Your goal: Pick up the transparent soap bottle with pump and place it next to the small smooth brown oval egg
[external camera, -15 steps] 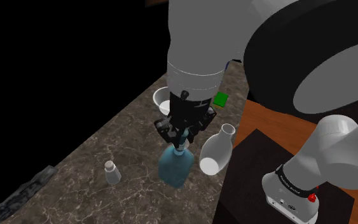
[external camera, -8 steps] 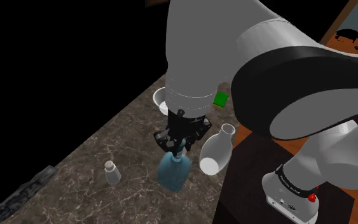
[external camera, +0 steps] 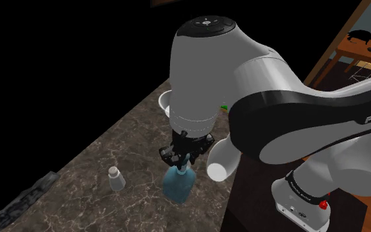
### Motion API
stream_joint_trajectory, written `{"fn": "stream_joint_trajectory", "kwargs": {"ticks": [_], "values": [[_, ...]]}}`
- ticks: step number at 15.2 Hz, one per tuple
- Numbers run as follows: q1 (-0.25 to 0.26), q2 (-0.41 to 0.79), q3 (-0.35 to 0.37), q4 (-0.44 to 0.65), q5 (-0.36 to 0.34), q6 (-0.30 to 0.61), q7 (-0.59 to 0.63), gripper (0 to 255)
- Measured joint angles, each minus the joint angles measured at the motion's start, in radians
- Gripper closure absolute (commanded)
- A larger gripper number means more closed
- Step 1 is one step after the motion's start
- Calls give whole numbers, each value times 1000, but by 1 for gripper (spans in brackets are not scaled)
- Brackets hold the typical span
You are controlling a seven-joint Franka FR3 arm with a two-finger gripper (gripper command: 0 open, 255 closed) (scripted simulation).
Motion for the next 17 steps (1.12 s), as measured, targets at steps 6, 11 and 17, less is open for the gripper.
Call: {"fn": "stream_joint_trajectory", "kwargs": {"ticks": [6, 11, 17], "values": [[0, 10, 5, -28, -4, 38, 4, 255], [0, 10, 5, -29, -3, 38, 4, 0], [2, -8, -1, -1, 4, -3, -1, 0]]}}
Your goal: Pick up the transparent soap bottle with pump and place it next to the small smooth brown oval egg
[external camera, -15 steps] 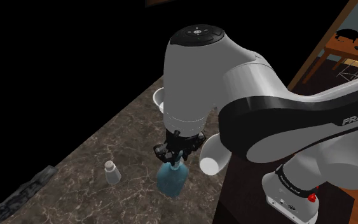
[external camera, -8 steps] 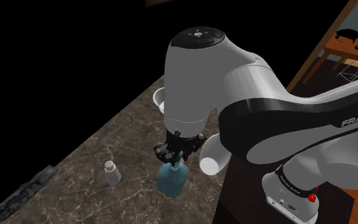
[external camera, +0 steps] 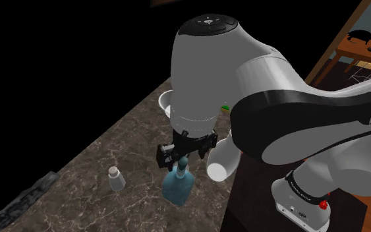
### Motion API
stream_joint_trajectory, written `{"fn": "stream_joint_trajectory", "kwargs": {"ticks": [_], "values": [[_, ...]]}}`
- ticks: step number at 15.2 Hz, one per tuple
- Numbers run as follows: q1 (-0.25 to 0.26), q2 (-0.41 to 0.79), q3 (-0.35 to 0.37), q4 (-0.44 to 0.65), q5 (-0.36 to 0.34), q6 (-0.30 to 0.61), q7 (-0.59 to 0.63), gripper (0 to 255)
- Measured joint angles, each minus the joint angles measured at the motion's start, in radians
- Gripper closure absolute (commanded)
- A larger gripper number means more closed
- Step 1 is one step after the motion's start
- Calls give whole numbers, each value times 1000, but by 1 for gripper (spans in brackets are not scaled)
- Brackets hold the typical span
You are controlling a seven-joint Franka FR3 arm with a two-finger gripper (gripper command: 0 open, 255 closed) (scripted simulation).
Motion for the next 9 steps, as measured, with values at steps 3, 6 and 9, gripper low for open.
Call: {"fn": "stream_joint_trajectory", "kwargs": {"ticks": [3, 6, 9], "values": [[-1, -18, -11, 59, 4, -75, -8, 0], [-1, -20, -12, 69, 5, -88, -8, 0], [-1, -20, -12, 71, 5, -89, -8, 0]]}}
